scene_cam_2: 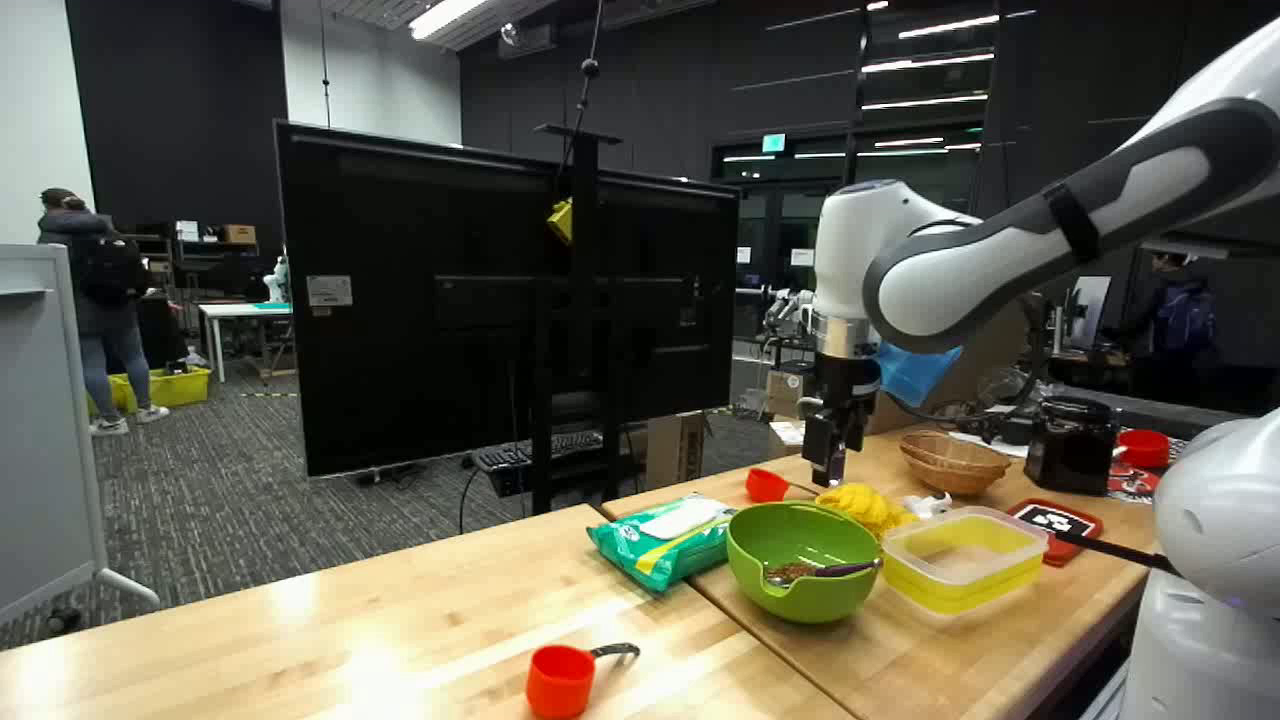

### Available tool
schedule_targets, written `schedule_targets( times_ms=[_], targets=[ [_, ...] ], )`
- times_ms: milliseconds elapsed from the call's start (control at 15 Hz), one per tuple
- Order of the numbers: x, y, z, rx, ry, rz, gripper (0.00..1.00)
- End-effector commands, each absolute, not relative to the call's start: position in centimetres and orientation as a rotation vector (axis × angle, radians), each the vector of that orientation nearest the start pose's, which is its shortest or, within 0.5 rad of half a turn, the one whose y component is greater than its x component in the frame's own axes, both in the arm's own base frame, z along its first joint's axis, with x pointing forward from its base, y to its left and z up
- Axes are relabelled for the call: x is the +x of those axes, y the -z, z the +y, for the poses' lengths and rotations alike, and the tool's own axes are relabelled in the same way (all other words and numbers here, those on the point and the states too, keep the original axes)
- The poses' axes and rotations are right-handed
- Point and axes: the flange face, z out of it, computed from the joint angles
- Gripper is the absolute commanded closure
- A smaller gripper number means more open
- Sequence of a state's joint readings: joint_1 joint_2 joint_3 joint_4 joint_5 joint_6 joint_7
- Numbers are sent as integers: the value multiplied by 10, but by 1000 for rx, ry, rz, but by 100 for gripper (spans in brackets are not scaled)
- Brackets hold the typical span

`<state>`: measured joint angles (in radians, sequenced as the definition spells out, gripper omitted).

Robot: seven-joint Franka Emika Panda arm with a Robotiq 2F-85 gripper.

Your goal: Move the orange measuring cup on the left forwards.

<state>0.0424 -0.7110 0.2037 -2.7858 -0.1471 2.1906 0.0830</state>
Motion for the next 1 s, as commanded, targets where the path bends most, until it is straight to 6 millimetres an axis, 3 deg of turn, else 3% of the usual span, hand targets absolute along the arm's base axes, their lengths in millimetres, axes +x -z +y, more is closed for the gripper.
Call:
schedule_targets(
  times_ms=[0, 533, 667, 933],
  targets=[
    [326, -414, 71, -3356, 227, -339, 0],
    [326, -414, 71, -3356, 227, -339, 0],
    [325, -414, 90, -3334, 161, -607, 0],
    [309, -419, 133, -3243, 84, -953, 0]
  ],
)
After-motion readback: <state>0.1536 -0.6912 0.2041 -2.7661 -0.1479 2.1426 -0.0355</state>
